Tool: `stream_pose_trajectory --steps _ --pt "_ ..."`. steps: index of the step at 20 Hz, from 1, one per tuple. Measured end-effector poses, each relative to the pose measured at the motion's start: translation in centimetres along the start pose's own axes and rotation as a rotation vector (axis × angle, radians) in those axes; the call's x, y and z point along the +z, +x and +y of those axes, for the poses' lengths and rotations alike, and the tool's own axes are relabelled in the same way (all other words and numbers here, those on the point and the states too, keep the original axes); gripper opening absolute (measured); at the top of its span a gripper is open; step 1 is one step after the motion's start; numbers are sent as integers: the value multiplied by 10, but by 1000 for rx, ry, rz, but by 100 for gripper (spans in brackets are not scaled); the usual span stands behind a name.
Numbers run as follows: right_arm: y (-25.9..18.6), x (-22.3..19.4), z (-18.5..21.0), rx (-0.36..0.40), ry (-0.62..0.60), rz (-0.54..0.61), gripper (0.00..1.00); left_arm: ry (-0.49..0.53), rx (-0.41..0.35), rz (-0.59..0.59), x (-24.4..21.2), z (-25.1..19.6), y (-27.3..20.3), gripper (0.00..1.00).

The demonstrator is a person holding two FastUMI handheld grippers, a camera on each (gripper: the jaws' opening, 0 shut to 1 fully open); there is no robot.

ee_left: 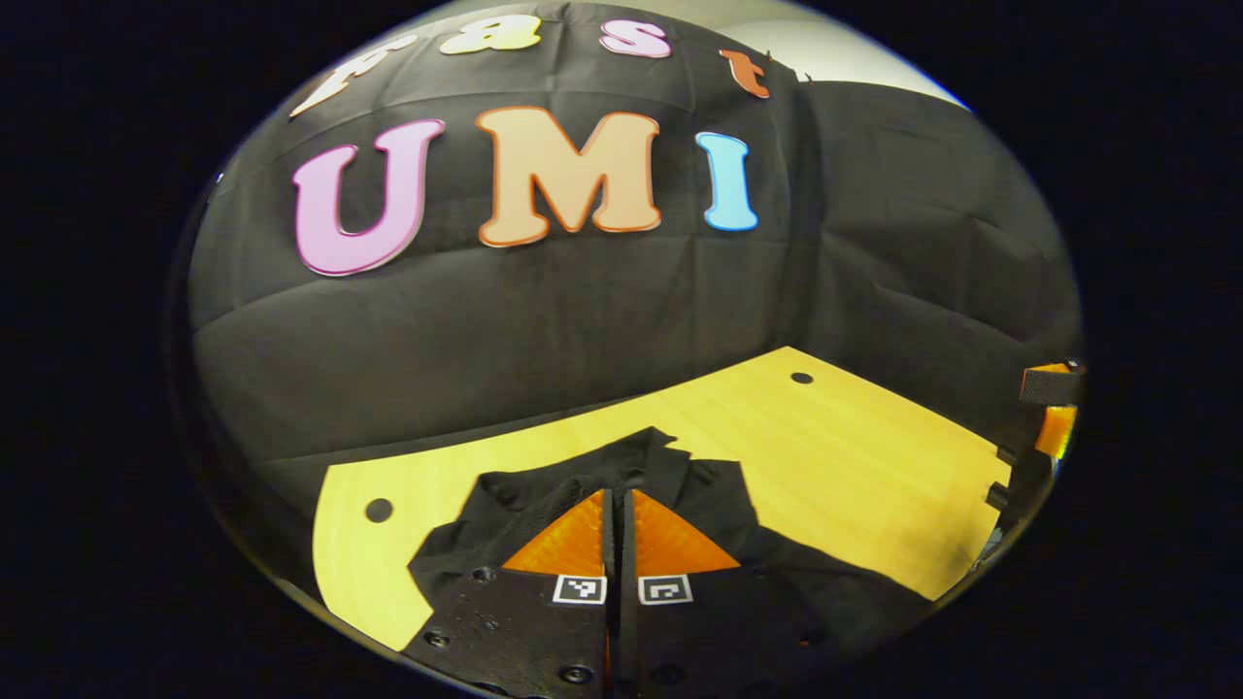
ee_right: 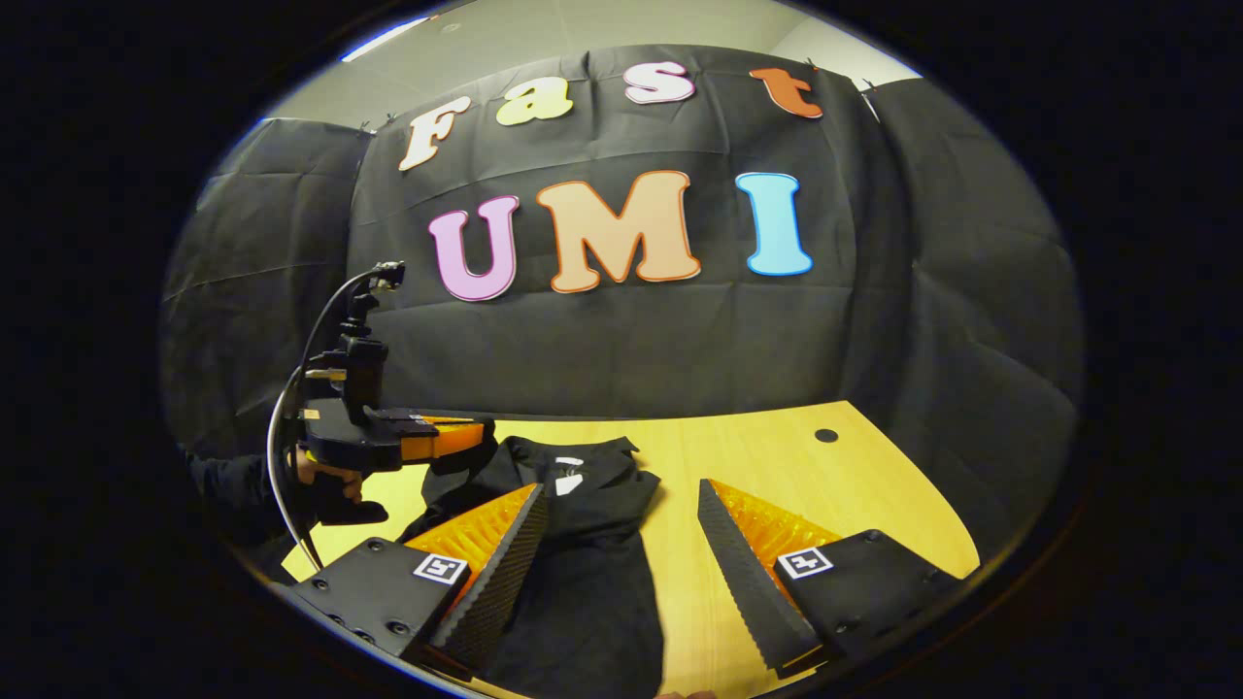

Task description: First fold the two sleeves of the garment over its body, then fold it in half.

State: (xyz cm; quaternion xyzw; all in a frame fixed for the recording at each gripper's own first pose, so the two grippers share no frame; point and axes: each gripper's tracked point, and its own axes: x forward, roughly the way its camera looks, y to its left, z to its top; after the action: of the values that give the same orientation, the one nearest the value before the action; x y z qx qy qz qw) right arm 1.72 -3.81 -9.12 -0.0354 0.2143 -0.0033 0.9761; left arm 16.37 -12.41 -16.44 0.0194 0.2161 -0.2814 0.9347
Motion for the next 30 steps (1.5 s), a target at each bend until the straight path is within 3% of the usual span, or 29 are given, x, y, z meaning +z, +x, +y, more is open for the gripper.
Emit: stream_pose_trajectory --steps 5,9,11,14,15,22,25,26,30 --pt "-10 -12 -38 -57 25 26 99 10 -36 64 -13 -33 37 0" --pt "-10 -17 -57 -82 38 49 100 13 -19 97 -21 -41 57 0" --pt "-9 -20 -60 -84 42 60 100 -17 -69 126 -28 -61 58 5" --pt "-3 -22 -61 -70 49 70 99 -25 -107 58 -8 -83 49 88" --pt "-1 -21 -59 -62 51 69 99 -21 -101 29 1 -84 45 92" --pt "8 -29 -49 36 -9 73 99 -65 59 -98 25 -40 -27 92" --pt "12 -39 -42 118 -20 84 99 -95 179 -124 13 -12 -78 95" --pt "11 -43 -38 148 -29 90 99 -99 224 -120 5 -3 -95 91" --pt "0 -58 -26 200 -95 103 99 -112 346 -89 -28 18 -157 90"
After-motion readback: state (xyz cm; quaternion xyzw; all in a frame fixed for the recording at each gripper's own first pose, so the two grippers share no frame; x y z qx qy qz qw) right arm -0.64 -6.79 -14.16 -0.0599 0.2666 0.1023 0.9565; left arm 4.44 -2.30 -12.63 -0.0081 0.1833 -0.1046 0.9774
